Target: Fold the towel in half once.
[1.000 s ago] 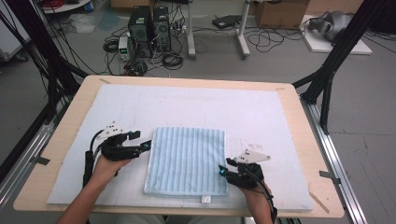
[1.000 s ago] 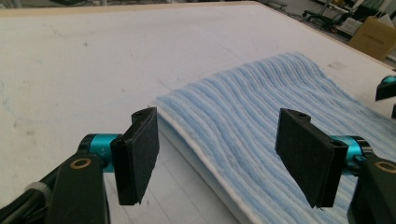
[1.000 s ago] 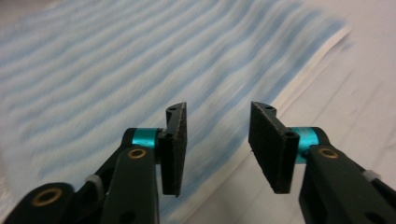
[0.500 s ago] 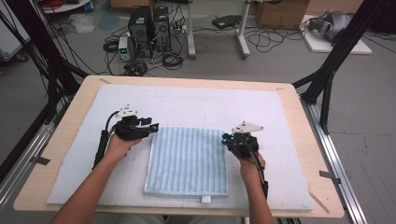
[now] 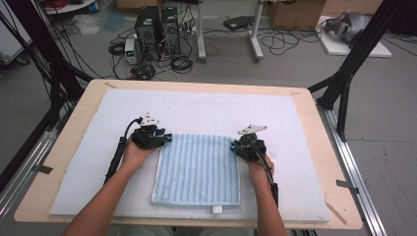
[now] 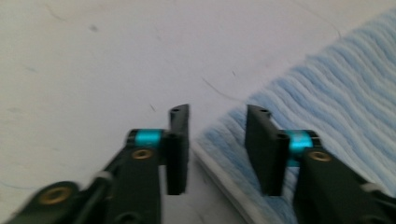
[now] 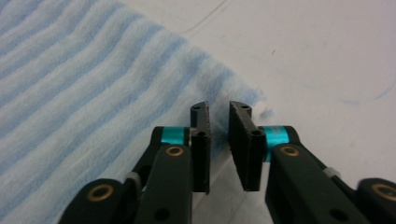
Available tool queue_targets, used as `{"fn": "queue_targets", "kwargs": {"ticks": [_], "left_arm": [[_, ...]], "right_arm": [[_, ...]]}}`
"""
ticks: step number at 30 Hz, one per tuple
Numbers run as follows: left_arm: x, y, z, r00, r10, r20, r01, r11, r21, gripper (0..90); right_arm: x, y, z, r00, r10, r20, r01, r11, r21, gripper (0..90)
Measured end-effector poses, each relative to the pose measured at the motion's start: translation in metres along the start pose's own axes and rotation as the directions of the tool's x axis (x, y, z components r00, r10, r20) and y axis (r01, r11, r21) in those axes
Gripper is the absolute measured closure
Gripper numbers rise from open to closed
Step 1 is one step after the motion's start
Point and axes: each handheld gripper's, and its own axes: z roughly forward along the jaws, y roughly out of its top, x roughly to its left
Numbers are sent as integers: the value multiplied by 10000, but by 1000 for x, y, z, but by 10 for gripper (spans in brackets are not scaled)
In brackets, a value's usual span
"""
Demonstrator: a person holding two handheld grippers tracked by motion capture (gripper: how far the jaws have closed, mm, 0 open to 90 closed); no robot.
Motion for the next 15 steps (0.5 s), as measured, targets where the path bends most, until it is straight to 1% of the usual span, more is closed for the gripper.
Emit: {"fn": "queue_targets", "kwargs": {"ticks": [2, 3, 4, 5, 6, 7, 8, 9, 10, 11, 12, 13, 14, 15], "left_arm": [[5, 4, -2, 9998, -123, -130, 118, 9994, -315, 546], [7, 6, 0, 9998, -159, -139, 156, 9997, -211, 545], [10, 7, 3, 9996, -292, -19, 291, 9996, -37, 541], [11, 6, 6, 9984, -565, 101, 565, 9984, 9, 524], [13, 5, 10, 9964, -823, 196, 820, 9965, 147, 497], [14, 2, 14, 9954, -949, 145, 943, 9948, 378, 465], [14, -1, 17, 9955, -944, 112, 935, 9934, 669, 455], [14, -1, 18, 9955, -937, 116, 928, 9938, 619, 447], [14, -1, 18, 9954, -951, 93, 943, 9936, 620, 459], [13, -1, 18, 9972, -751, 39, 747, 9949, 680, 462], [12, -1, 17, 9989, -461, -38, 462, 9962, 735, 496], [13, -1, 15, 9995, -277, 118, 267, 9967, 765, 582], [13, -2, 16, 9956, -504, 790, 447, 9964, 714, 745], [9, -1, 17, 9975, -69, 705, 21, 9976, 687, 857]], "right_arm": [[-4, 7, -1, 9999, 85, -64, -86, 9997, -248, 714], [-6, 11, -1, 9998, 200, -66, -202, 9990, -388, 685], [-9, 15, -1, 9997, 256, 38, -254, 9987, -436, 644], [-10, 19, 1, 9990, 433, 100, -429, 9984, -377, 608], [-12, 21, 5, 9986, 493, 199, -488, 9985, -244, 564], [-14, 23, 9, 9978, 587, 297, -584, 9983, -87, 552], [-15, 23, 13, 9977, 593, 336, -596, 9982, 85, 551], [-16, 22, 17, 9978, 538, 375, -549, 9981, 280, 550], [-17, 21, 21, 9978, 509, 436, -532, 9972, 530, 551], [-19, 19, 22, 9969, 741, 279, -754, 9959, 499, 560], [-21, 17, 22, 9946, 1028, 128, -1033, 9937, 433, 573], [-22, 17, 22, 9939, 1104, 79, -1107, 9930, 417, 632], [-23, 17, 21, 9938, 1098, -196, -1090, 9932, 404, 800], [-23, 17, 22, 9914, 1073, -753, -1047, 9938, 377, 845]]}}
